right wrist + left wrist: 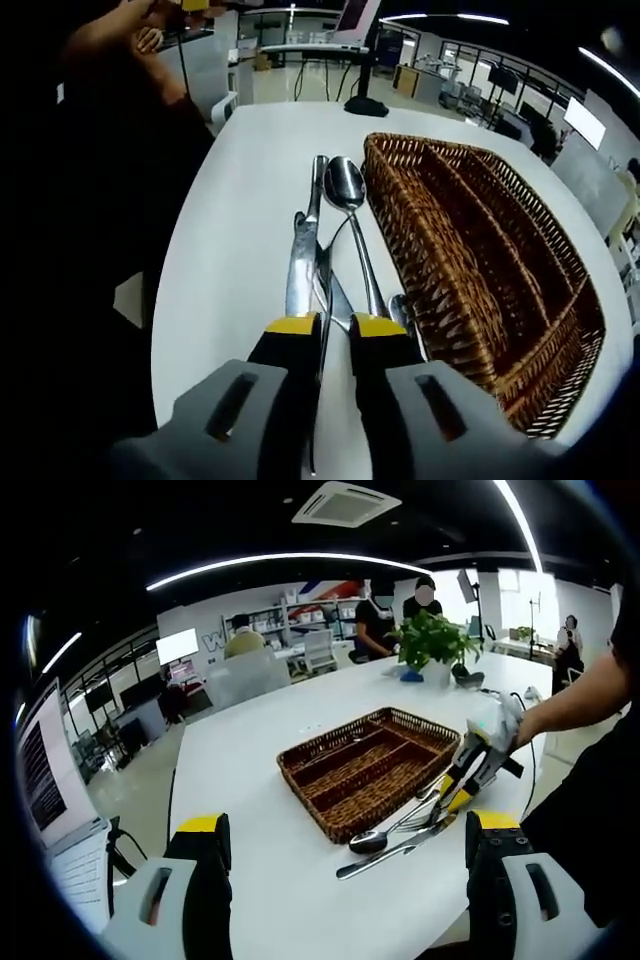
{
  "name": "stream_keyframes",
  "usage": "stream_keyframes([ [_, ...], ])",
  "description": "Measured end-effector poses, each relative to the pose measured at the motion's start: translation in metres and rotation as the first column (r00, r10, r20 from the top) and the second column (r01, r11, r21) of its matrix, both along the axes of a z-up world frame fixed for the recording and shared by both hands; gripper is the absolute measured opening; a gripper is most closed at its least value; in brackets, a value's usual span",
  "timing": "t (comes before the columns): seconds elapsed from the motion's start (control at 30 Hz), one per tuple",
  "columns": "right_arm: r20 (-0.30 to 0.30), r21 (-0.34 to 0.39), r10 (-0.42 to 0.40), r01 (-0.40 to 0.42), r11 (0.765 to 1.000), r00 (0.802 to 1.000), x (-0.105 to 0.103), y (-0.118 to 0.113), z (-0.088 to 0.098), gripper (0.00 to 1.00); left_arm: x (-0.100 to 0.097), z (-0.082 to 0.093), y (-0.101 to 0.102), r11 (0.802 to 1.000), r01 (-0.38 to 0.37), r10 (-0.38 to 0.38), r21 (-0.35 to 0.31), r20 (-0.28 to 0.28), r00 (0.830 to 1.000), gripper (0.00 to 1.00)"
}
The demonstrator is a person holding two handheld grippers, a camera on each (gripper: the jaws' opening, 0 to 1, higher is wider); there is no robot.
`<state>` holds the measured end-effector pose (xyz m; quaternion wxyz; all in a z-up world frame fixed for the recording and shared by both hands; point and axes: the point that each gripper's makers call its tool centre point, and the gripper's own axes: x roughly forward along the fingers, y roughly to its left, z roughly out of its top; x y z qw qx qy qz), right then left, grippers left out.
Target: Arrange the knives, forks, and spoons in their matching storage slots by inserting each utensil handle-first until every utensil is classified and aligned in the correct compartment
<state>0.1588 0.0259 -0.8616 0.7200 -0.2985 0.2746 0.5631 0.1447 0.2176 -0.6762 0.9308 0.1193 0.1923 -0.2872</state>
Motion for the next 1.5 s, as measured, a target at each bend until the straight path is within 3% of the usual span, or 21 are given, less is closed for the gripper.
stream_keyframes([
  [0.2,-0.029,-0.009,-0.010,0.010,1.000,1.000,0.000,0.001,-0.010,0.06,0.001,0.002,-0.003,1.000,0.006,-0.006,-0.005,0.004,1.000,0.99],
  [0.27,-0.072,-0.027,-0.032,0.031,0.999,0.997,-0.006,-0.002,-0.017,0.05,0.001,0.002,-0.003,1.000,0.006,-0.006,-0.003,0.004,1.000,0.99],
  [0.3,-0.030,-0.009,-0.006,0.005,1.000,1.000,-0.001,0.003,-0.015,0.04,0.001,0.001,-0.002,1.000,0.006,-0.006,-0.003,0.003,1.000,0.99],
  [0.37,-0.016,-0.004,0.008,-0.008,1.000,1.000,0.000,0.003,-0.015,0.03,0.001,0.001,-0.001,1.000,0.002,-0.002,-0.004,0.002,1.000,0.99],
  [0.4,-0.027,-0.006,-0.002,0.002,1.000,1.000,0.000,0.004,-0.015,0.02,0.001,0.000,0.000,1.000,0.001,-0.001,-0.004,0.000,1.000,0.99],
  [0.43,-0.078,0.000,-0.054,0.054,0.999,0.996,0.000,0.004,-0.016,0.02,0.000,0.000,0.000,1.000,0.000,0.000,-0.004,-0.001,1.000,0.99],
  [0.53,-0.067,0.008,-0.026,0.026,1.000,0.997,0.001,0.006,-0.012,0.00,0.000,0.000,-0.001,1.000,0.002,-0.002,-0.004,-0.001,1.000,0.99],
  [0.63,-0.038,-0.035,0.018,-0.020,0.999,0.999,0.000,0.007,-0.013,0.00,0.000,0.002,-0.001,1.000,0.004,-0.004,-0.004,0.003,1.000,0.99],
  [0.9,-0.022,-0.023,-0.009,0.008,1.000,1.000,0.009,0.011,0.022,0.00,-0.001,0.004,0.002,1.000,-0.002,0.002,-0.006,0.009,1.000,0.99],
  [1.03,0.000,-0.033,0.041,-0.041,0.999,0.999,0.008,0.010,0.044,0.00,-0.004,0.004,0.000,1.000,0.011,-0.011,0.001,0.005,1.000,0.99],
  [1.43,0.065,-0.025,0.070,-0.068,0.997,0.995,0.013,0.004,0.094,0.00,-0.004,0.009,-0.006,0.999,0.027,-0.027,-0.022,0.006,1.000,0.99],
  [1.5,0.098,-0.039,0.078,-0.075,0.996,0.992,0.014,0.002,0.101,0.00,-0.004,0.009,-0.007,0.999,0.032,-0.032,-0.020,0.008,0.999,0.99],
])
